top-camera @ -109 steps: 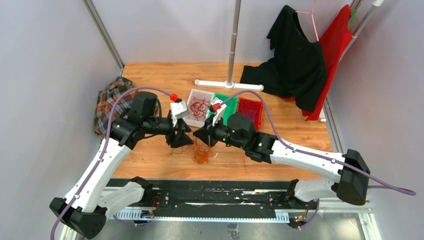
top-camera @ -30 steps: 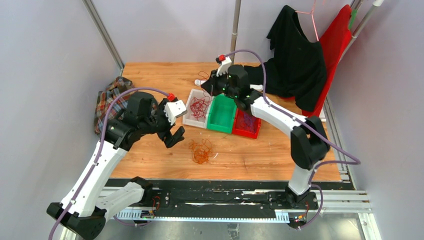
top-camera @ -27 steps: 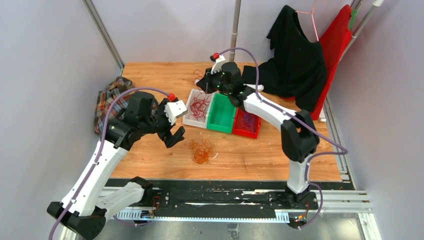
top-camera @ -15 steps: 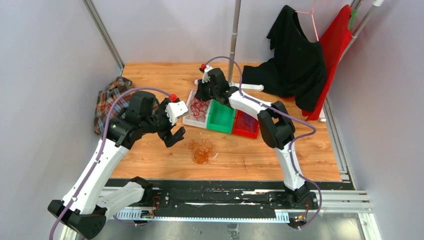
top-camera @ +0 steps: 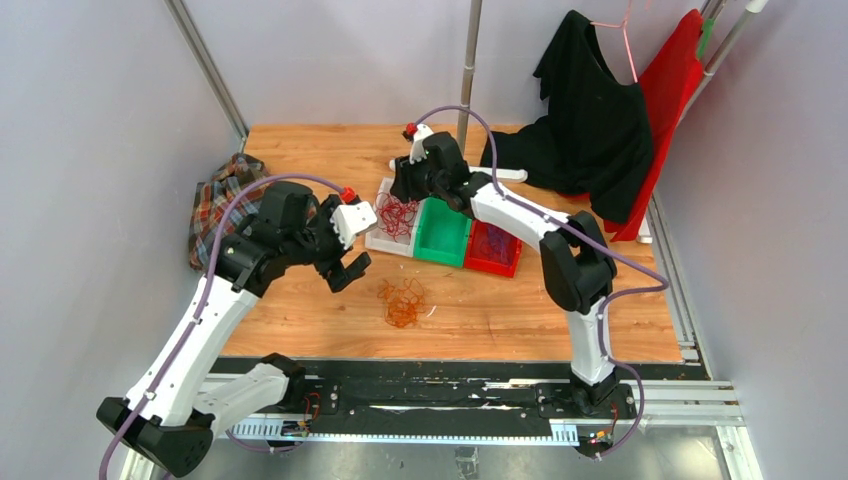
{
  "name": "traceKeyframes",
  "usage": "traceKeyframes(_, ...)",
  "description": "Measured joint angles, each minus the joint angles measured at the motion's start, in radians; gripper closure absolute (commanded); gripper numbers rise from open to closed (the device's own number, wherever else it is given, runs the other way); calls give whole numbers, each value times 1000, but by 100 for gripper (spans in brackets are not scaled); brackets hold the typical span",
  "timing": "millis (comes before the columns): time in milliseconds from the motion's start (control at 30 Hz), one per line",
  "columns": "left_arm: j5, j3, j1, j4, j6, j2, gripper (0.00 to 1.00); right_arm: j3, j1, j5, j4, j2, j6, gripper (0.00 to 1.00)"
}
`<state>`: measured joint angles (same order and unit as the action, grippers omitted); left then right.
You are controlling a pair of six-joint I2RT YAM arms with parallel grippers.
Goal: Untangle the cables
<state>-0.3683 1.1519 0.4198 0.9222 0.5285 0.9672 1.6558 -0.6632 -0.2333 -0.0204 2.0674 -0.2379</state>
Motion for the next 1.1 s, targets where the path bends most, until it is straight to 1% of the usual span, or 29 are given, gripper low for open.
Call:
traceKeyframes(133, 15, -2, 0, -4, 0, 5, 2, -14, -11, 2, 2, -49, 3, 59)
traceKeyframes(200, 16, -12, 0, -16, 0, 5, 2, -35, -19, 5, 2, -74, 4, 56)
traceKeyframes(267, 16, -38, 0, -37, 4, 5, 2, -81, -26, 21, 3, -112, 9, 51)
traceKeyframes(367, 18, -119, 0, -88, 11, 19, 2, -221, -53, 55, 0, -225, 21, 44)
traceKeyframes(500, 13, -204, 0, -161, 18, 95, 0, -458, -95, 101, -38, -432, 12, 43)
traceKeyframes(533, 9, -221, 0, -184, 19, 123, 1, -508, -102, 112, -51, -477, 6, 43)
traceKeyframes(700, -46, -248, 0, -279, 27, 284, 10, -778, -110, 177, -120, -711, -39, 46)
traceKeyframes(800, -89, -233, 0, -309, 33, 388, 16, -875, -111, 215, -148, -799, -63, 49)
traceKeyframes(933, -139, -200, 0, -340, 34, 529, 26, -951, -121, 249, -190, -878, -90, 54)
traceKeyframes(1000, -161, -192, 0, -346, 33, 572, 32, -972, -121, 262, -204, -903, -103, 58)
traceKeyframes(1100, -195, -188, 0, -352, 30, 613, 45, -978, -121, 270, -221, -916, -115, 63)
